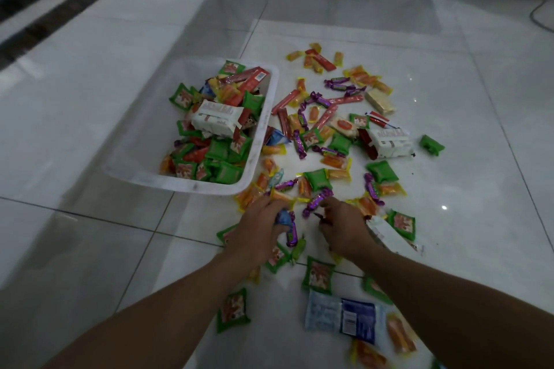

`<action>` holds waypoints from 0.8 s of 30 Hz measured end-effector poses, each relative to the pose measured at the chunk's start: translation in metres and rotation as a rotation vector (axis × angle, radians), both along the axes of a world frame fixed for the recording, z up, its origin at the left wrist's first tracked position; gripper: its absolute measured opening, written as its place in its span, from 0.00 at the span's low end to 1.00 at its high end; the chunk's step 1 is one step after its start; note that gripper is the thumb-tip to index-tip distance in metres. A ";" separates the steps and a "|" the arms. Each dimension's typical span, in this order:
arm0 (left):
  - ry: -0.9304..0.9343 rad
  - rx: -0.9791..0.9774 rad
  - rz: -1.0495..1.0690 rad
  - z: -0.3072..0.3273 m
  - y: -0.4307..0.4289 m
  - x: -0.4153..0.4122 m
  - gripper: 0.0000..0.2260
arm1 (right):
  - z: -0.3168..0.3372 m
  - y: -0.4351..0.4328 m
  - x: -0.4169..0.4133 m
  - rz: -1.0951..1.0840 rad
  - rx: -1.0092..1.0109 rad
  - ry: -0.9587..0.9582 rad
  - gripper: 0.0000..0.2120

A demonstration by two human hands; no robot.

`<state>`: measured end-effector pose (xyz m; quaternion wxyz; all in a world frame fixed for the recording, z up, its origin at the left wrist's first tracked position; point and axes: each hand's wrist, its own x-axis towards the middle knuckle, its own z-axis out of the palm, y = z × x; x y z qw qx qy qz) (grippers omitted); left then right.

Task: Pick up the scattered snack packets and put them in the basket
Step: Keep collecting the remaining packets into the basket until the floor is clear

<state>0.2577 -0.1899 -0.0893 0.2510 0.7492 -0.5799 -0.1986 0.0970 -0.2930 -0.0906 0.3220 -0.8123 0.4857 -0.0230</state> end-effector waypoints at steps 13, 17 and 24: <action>0.048 -0.260 0.311 0.084 -0.026 0.039 0.08 | 0.093 -0.009 0.050 -0.239 0.047 -0.373 0.23; 0.048 -0.263 0.462 0.091 -0.023 0.082 0.08 | 0.108 -0.006 0.098 -0.223 0.122 -0.463 0.22; 0.038 -0.153 0.607 0.071 -0.017 0.138 0.15 | 0.101 -0.010 0.173 -0.206 0.176 -0.484 0.22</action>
